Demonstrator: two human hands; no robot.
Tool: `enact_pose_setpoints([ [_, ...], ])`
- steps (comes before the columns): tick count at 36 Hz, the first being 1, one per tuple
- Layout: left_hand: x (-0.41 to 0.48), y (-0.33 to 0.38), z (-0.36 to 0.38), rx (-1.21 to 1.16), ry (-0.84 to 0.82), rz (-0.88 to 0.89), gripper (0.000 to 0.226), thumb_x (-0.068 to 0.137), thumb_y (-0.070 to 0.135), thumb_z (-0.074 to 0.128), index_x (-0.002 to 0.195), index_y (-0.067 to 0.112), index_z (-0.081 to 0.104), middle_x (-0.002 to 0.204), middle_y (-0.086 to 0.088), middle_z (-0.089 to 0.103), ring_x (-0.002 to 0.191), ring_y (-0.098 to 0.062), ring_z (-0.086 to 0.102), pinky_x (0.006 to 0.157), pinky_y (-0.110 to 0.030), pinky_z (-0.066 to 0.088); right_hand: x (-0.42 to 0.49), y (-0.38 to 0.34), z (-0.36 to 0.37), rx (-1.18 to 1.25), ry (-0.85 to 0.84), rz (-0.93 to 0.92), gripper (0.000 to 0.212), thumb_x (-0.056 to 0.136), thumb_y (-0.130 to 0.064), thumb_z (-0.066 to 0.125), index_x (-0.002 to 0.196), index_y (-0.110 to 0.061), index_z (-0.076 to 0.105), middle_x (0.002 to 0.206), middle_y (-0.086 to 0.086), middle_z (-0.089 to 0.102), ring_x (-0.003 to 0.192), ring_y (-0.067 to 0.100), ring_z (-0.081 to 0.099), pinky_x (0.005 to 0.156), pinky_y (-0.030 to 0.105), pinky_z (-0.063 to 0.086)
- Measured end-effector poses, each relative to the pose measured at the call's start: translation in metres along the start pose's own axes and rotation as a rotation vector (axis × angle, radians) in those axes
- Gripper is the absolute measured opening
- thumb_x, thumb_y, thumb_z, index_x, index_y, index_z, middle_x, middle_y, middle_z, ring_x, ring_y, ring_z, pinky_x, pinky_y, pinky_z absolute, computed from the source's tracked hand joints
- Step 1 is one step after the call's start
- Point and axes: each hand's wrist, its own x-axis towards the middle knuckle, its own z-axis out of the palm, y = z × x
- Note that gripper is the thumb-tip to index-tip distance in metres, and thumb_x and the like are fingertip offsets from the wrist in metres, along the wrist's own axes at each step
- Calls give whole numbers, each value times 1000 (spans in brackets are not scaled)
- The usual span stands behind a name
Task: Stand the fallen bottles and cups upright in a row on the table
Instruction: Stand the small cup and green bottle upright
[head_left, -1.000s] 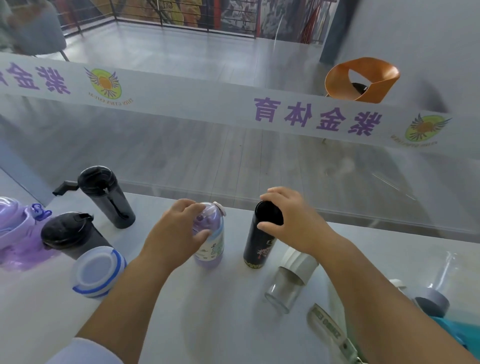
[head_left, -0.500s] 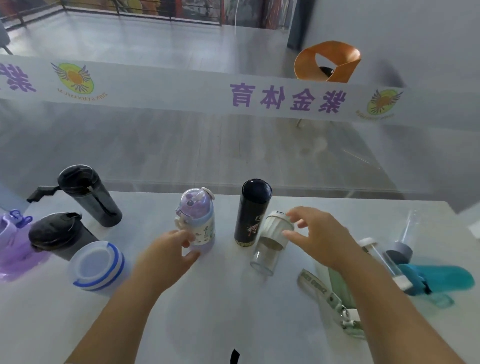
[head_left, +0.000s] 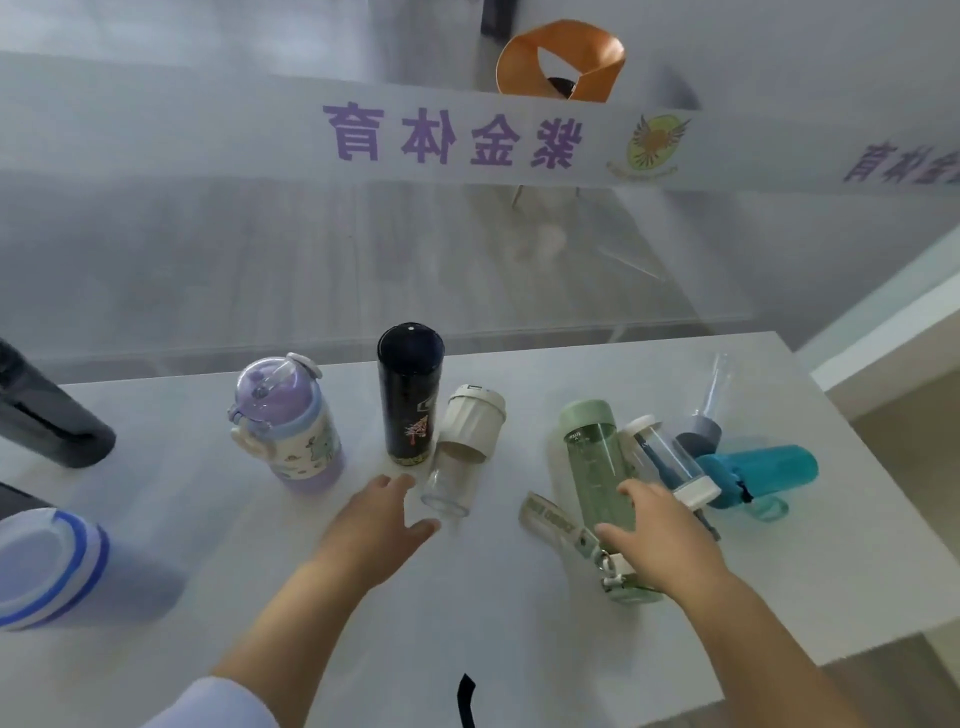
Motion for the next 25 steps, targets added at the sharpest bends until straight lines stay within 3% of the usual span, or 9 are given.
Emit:
enact_pose_setpoints([
  [8, 34, 51, 36, -120, 66, -134, 74, 80, 50, 63, 136, 13, 33, 138, -13, 40, 126, -34, 38, 102, -45, 40, 22, 43, 17, -42, -171, 19, 73, 78, -59, 60, 131, -19, 31, 131, 8, 43, 116, 27, 48, 90, 40, 50],
  [13, 49, 71, 53, -75, 102, -219, 71, 81, 53, 60, 129, 6, 35, 131, -20, 44, 119, -39, 43, 97, -49, 42, 35, 54, 25, -72, -251, -11, 84, 73, -70, 56, 128, -13, 29, 128, 10, 48, 111, 28, 51, 85, 39, 50],
  [15, 54, 74, 57, -66, 130, -250, 70, 81, 52, 61, 127, 5, 36, 128, -20, 47, 116, -40, 45, 95, -50, 43, 40, 54, 28, -70, -300, -22, 90, 76, -68, 55, 136, -9, 21, 133, 12, 46, 112, 28, 52, 84, 38, 50],
  [20, 60, 80, 62, -130, 143, -320, 74, 77, 45, 69, 130, 7, 34, 131, -17, 47, 116, -38, 50, 91, -45, 45, 46, 49, 30, -1, -423, -23, 108, 83, -61, 53, 146, -6, -16, 152, 17, 25, 130, 31, 42, 100, 41, 42],
  [25, 65, 83, 60, -214, 57, -353, 71, 62, 37, 79, 117, 12, 43, 115, -10, 57, 104, -29, 57, 87, -41, 50, 51, 52, 29, 106, -464, 2, 110, 84, -55, 57, 144, -9, -22, 149, 17, 32, 128, 31, 44, 100, 39, 41],
])
